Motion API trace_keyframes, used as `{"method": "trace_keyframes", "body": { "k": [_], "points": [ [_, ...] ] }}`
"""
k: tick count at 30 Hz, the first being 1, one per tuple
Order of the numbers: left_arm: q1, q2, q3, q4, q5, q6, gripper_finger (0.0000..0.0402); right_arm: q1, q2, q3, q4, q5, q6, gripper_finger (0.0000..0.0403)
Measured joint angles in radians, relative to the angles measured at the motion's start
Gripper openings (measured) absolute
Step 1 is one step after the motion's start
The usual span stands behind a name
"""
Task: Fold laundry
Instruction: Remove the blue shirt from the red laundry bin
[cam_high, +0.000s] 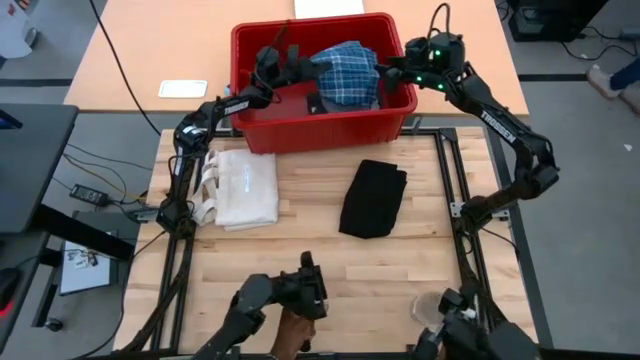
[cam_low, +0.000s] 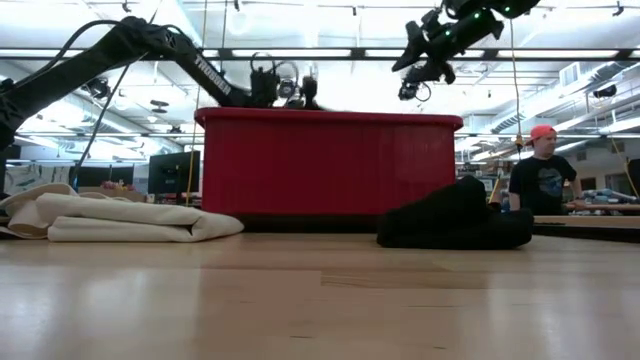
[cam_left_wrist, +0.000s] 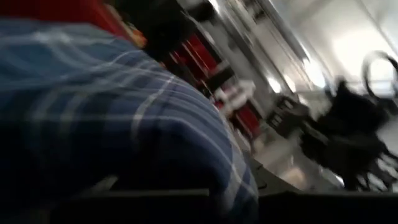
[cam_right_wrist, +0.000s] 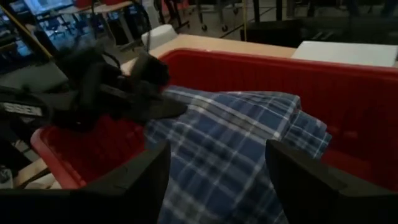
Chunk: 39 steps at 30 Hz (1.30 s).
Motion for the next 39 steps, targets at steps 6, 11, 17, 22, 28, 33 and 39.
{"method": "trace_keyframes", "body": {
  "k": [6,11,17,22,28,33,39],
  "points": [
    [-0.024,-0.003,0.274,-0.367,0.042,0.242,0.0014,-0.042,-0.045,0.0,-0.031,0.0,-0.002,0.027],
    [-0.018,-0.004,0.43,-0.565,0.068,0.304,0.0014,-0.088,-0.116,0.0,-0.028,0.021,-0.002,0.027],
    [-0.059,-0.006,0.459,-0.562,0.187,0.153,0.0014,-0.147,-0.206,0.0,-0.01,0.014,0.027,0.027],
    [-0.175,-0.006,0.459,-0.51,0.237,0.134,0.0014,-0.181,-0.284,0.0,-0.046,0.011,0.024,0.027],
    [-0.311,-0.006,0.459,-0.431,0.234,0.112,0.0014,-0.237,-0.376,0.0,-0.144,0.003,0.022,0.027],
    [-0.403,-0.005,0.459,-0.439,0.229,0.146,0.0014,-0.274,-0.401,0.001,-0.209,-0.111,0.008,0.027],
    [-0.492,-0.005,0.458,-0.674,0.176,0.329,0.0014,-0.278,-0.401,0.0,-0.252,-0.143,0.006,0.027]
  ]
}}
